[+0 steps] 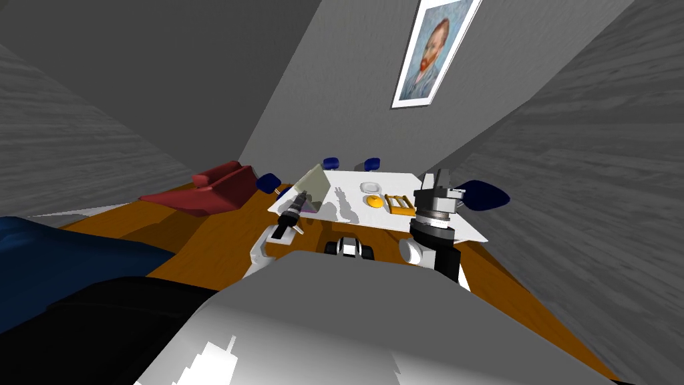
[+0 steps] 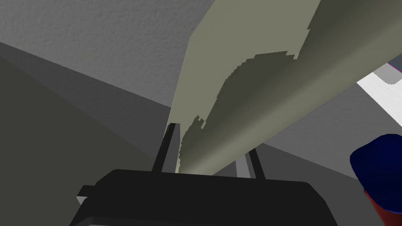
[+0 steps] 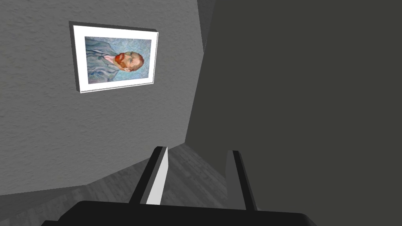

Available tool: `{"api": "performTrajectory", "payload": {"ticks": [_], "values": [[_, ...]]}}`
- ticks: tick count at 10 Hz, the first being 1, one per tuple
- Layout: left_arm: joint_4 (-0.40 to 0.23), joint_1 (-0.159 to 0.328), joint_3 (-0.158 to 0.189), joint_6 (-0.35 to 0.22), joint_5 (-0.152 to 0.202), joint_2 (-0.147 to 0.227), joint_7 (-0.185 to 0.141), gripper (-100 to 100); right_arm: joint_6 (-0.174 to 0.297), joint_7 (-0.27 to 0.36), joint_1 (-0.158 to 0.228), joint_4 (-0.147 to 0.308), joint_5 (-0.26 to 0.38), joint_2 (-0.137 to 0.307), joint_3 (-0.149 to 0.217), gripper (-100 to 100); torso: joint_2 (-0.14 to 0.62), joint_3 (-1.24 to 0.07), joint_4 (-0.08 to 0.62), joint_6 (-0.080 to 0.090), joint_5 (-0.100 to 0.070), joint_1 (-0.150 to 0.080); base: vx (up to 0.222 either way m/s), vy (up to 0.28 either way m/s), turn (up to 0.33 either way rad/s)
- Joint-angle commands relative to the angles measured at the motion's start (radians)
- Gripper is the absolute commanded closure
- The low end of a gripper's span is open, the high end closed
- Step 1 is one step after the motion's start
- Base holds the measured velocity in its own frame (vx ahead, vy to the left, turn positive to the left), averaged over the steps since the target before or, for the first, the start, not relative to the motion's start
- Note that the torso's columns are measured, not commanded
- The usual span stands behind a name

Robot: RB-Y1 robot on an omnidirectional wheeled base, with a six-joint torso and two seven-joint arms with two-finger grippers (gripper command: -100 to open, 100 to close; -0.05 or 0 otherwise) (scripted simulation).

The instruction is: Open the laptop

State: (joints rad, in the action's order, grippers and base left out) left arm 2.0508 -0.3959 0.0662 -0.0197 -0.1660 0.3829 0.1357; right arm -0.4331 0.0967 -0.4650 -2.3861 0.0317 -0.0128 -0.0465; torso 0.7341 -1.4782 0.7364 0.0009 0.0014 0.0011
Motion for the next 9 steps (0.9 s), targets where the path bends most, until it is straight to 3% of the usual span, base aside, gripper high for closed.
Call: {"api": "performTrajectory", "payload": {"ticks": [1,2,5,8,9], "values": [[0.006,0.016,-0.003,-0.034,0.047,-0.010,-0.051,100,0.000,0.000,0.000,0.000,0.000,0.000,0.000,0,0.000,0.000,0.000,0.000,-0.001,0.000,-0.006,0.090,-0.024],[0.003,0.013,-0.003,-0.025,0.035,-0.007,-0.037,100,0.000,0.000,0.000,0.000,0.000,0.000,0.000,0,0.002,0.001,0.001,0.000,-0.001,-0.001,-0.004,0.041,-0.007],[-0.070,0.050,-0.017,-0.014,0.109,-0.068,-0.112,100,0.000,0.000,0.000,0.000,0.000,0.000,0.000,0,0.002,0.001,0.001,0.000,0.000,0.002,-0.010,0.114,-0.012],[-0.114,0.072,-0.026,-0.005,0.152,-0.104,-0.154,100,0.000,0.000,0.000,0.000,0.000,0.000,0.000,0,0.001,0.001,0.000,-0.002,0.001,0.002,-0.021,0.123,-0.011],[-0.144,0.087,-0.032,0.000,0.181,-0.129,-0.182,100,0.000,0.000,0.000,0.000,0.000,0.000,0.000,0,0.003,0.001,0.000,-0.002,-0.001,0.000,-0.003,0.125,0.001]]}}
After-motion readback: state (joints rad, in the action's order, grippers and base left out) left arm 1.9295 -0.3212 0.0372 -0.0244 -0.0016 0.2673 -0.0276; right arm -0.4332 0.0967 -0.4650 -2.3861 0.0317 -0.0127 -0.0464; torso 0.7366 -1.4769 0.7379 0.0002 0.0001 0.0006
